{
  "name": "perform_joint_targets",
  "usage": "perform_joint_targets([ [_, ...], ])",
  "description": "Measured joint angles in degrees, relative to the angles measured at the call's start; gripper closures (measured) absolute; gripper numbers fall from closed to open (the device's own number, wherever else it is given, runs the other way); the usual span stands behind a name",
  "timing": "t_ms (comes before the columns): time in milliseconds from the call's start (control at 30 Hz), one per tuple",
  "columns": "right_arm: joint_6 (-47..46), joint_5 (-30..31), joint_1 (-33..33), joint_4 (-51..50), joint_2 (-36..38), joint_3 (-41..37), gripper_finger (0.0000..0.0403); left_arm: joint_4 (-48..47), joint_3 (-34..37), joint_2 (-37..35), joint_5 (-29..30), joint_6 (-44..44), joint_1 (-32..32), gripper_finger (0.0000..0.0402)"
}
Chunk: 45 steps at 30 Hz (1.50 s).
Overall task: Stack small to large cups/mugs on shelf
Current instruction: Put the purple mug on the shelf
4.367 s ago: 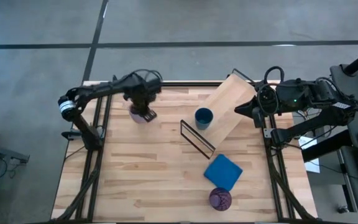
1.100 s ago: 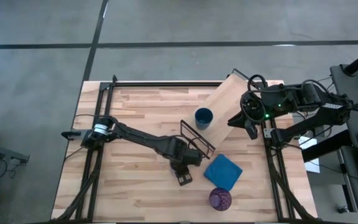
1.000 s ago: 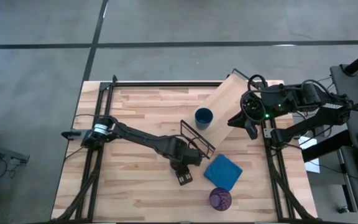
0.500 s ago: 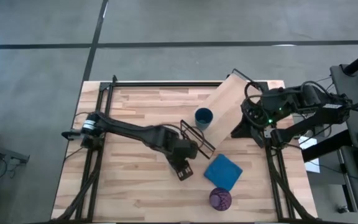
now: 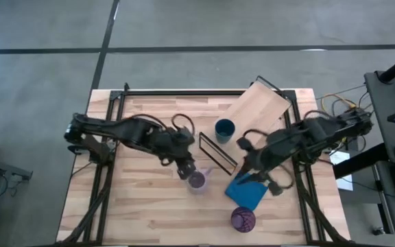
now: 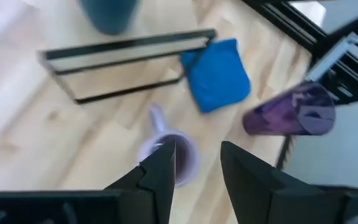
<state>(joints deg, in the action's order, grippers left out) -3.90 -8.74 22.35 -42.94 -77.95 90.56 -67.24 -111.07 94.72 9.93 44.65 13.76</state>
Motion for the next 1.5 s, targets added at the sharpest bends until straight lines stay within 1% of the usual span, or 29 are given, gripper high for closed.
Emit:
perform_joint_targets([
  [100,0.54,3.71,-0.35,0.2,-3.31,0.0,0.0339,-1.8,0.02,-2.26,2.57,-0.02,-0.04,0.0288],
  [200,0.56,6.38,-0.72,0.91,-6.62,0.0,0.0339,-2.83,0.08,-4.17,2.96,-0.07,-0.04,0.0288],
  [333,0.77,6.39,-0.76,3.82,-11.06,0.0,0.0339,-2.85,0.15,-5.76,2.98,-0.62,-0.04,0.0288],
  [467,0.94,6.23,-0.72,6.55,-15.76,0.0,0.0339,-2.78,0.22,-7.0,2.7,-3.03,-0.04,0.0288],
  [633,-1.02,6.26,-0.77,10.17,-21.25,0.0,0.0339,-2.77,0.22,-7.92,2.61,-3.77,-0.02,0.0288],
  [833,-2.38,6.29,-0.74,10.83,-27.58,0.0,0.0339,-2.46,0.14,-8.79,2.4,-6.5,-0.02,0.0288],
  [933,-4.19,7.43,-0.97,10.65,-30.16,0.0,0.0339,-2.2,-0.08,-8.8,1.91,-6.52,-0.02,0.0288],
  [1000,-4.88,8.44,-1.26,10.59,-31.42,-0.02,0.0339,-2.17,-0.18,-8.88,1.62,-6.52,0.02,0.0288],
  [1167,-5.07,13.9,-1.88,10.21,-33.36,-0.02,0.0339,-2.19,-0.18,-8.92,0.82,-6.52,0.11,0.0288],
  [1500,-4.92,14.33,-3.12,10.12,-34.56,-0.02,0.0339,-2.21,-0.18,-8.92,0.76,-6.77,0.11,0.0288],
])
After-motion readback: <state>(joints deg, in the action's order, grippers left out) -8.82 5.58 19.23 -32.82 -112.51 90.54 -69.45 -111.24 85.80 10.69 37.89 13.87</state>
